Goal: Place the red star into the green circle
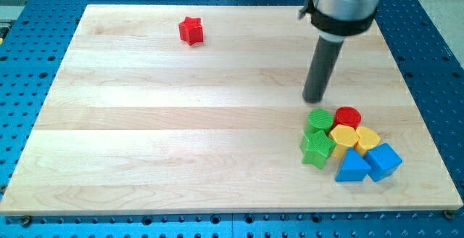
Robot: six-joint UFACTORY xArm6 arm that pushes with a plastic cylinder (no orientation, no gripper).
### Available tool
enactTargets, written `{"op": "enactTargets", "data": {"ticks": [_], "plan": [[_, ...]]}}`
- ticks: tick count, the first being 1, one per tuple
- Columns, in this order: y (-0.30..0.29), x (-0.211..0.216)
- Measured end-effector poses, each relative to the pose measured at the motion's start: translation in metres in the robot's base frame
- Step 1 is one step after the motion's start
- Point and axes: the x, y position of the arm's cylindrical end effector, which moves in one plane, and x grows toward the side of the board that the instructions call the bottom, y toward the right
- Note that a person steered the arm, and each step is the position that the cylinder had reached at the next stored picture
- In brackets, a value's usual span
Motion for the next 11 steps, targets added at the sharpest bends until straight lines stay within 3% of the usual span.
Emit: {"op": "enactTargets", "data": {"ticks": [2,3,4,5,6,7,8,9,10,11], "plan": [[-0.053,-0.191],[-0.162,-0.226],[-0.204,-0.181],[-0.191,-0.14],[-0.215,-0.158],[-0.229,-0.122],[-0.127,-0.044],[-0.065,0.002],[-0.054,-0.016],[-0.055,0.011]]}}
